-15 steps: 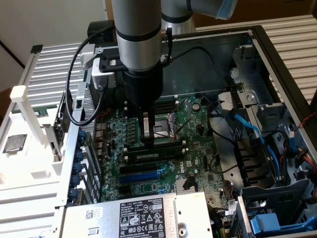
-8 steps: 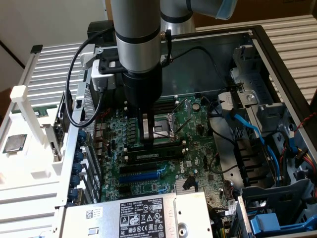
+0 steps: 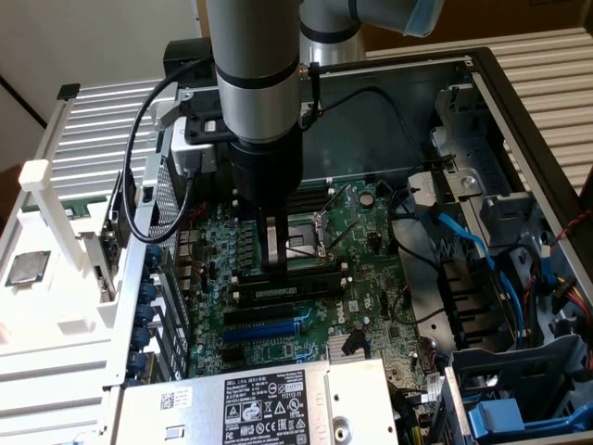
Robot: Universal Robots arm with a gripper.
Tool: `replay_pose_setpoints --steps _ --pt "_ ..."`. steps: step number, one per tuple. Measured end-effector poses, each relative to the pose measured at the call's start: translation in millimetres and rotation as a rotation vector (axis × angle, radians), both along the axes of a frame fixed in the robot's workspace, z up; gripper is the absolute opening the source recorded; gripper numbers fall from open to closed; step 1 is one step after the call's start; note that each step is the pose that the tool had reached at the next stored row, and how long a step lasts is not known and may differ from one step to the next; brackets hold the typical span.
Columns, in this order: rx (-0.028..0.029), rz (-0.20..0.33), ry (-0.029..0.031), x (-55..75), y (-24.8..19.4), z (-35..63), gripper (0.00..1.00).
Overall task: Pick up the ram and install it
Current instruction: 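Press down the ram until it locks into place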
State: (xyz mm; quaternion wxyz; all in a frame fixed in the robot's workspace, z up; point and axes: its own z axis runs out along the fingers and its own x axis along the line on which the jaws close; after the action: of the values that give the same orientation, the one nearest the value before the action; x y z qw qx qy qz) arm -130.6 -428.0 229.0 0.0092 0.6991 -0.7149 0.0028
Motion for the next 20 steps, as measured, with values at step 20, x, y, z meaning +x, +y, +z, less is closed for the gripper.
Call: replay_pose_setpoints --steps 20 --pt "0.0006 0.0 -0.0003 8.6 3.2 19.2 0.1"
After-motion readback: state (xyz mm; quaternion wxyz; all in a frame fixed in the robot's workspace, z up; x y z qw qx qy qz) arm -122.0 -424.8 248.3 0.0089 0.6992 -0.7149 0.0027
